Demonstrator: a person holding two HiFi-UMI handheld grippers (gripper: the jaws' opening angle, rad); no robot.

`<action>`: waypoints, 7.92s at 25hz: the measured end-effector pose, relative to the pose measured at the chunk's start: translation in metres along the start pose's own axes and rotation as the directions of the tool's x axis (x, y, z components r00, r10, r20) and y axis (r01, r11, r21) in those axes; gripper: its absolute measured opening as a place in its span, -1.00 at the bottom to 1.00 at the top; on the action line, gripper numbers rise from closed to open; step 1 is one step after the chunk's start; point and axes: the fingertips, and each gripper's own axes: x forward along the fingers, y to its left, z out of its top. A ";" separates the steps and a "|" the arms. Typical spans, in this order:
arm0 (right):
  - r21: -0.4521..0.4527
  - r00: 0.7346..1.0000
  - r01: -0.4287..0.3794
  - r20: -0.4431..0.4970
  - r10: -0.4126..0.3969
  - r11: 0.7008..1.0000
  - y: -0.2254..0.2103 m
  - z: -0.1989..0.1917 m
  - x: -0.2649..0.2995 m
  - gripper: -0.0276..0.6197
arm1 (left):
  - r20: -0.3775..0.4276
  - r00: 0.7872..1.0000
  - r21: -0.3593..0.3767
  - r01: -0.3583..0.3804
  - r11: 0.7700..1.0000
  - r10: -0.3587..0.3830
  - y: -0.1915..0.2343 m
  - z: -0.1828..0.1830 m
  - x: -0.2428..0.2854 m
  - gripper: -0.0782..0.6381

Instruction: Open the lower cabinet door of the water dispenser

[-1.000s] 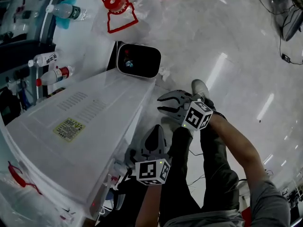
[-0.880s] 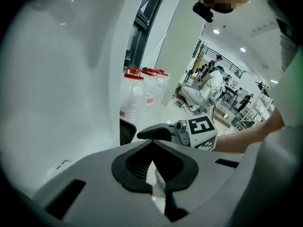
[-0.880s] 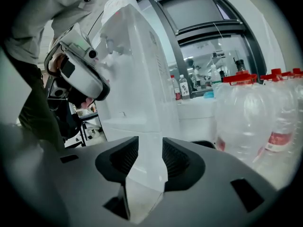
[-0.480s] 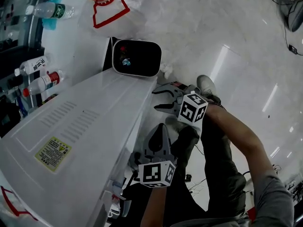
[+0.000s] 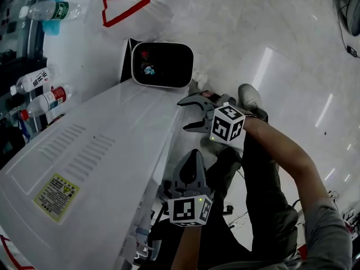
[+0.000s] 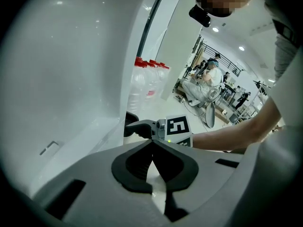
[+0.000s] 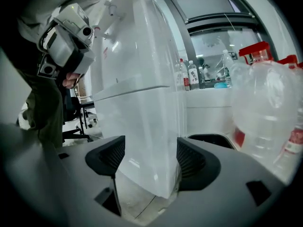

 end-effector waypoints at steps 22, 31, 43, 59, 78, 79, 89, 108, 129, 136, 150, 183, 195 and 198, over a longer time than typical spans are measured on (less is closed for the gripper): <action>-0.046 0.999 0.046 0.030 -0.045 0.998 -0.005 -0.004 0.026 0.06 | 0.012 1.000 -0.017 0.011 1.000 -0.010 0.017 -0.017 0.004 -0.76; -0.041 0.998 0.065 0.010 -0.065 0.997 -0.006 -0.004 0.025 0.01 | 0.014 1.000 -0.053 -0.021 0.998 0.022 0.027 -0.023 0.005 -0.76; 0.016 0.989 0.146 -0.014 -0.146 0.989 0.006 -0.013 0.009 0.00 | 0.017 1.000 -0.029 -0.009 1.000 0.009 0.000 -0.017 -0.011 -0.76; 0.116 0.941 0.337 -0.058 -0.332 0.934 0.041 -0.031 -0.020 0.00 | 0.035 0.999 -0.002 0.034 0.999 -0.034 -0.023 -0.042 -0.049 -0.76; 0.173 0.892 0.450 -0.046 -0.449 0.876 0.076 -0.047 -0.044 0.00 | -0.009 1.000 0.000 -0.002 1.000 0.002 -0.050 -0.092 -0.067 -0.76; 0.174 0.894 0.446 -0.049 -0.445 0.878 0.075 -0.046 -0.044 0.00 | -0.007 1.000 0.017 -0.001 1.000 0.001 -0.051 -0.090 -0.066 -0.76; 0.337 0.890 0.450 -0.091 -0.448 0.827 0.082 -0.047 -0.084 0.00 | -0.105 0.994 0.418 0.038 0.908 0.007 -0.033 -0.048 -0.054 -0.75; 0.534 0.858 0.465 -0.075 -0.509 0.706 0.153 -0.027 -0.163 -0.78 | -0.359 0.931 0.662 0.205 0.721 0.065 -0.031 -0.040 0.025 -0.28; 0.618 0.822 0.492 -0.099 -0.561 0.613 0.170 -0.047 -0.199 -0.85 | -0.475 0.866 0.700 0.264 0.663 0.157 -0.023 -0.053 0.053 -0.27; 0.611 0.826 0.487 -0.092 -0.556 0.624 0.173 -0.048 -0.207 -0.85 | -0.482 0.859 0.726 0.284 0.627 0.170 -0.032 -0.063 0.049 -0.28; 0.550 0.910 0.371 -0.057 -0.410 0.748 0.218 -0.050 -0.220 -0.86 | -0.485 0.860 0.835 0.403 0.374 0.157 -0.076 -0.137 0.009 -0.28; 0.506 0.895 0.417 -0.086 -0.437 0.755 0.358 -0.058 -0.199 -0.86 | -0.555 0.806 0.745 0.592 -0.308 0.205 -0.076 -0.293 -0.115 -0.28; 0.502 0.891 0.422 -0.075 -0.448 0.755 0.380 -0.041 -0.176 -0.86 | -0.572 0.776 0.604 0.619 -0.502 0.267 -0.043 -0.345 -0.166 -0.28; 0.500 0.892 0.418 -0.069 -0.447 0.758 0.386 -0.035 -0.170 -0.86 | -0.572 0.772 0.577 0.619 -0.532 0.278 -0.036 -0.354 -0.175 -0.28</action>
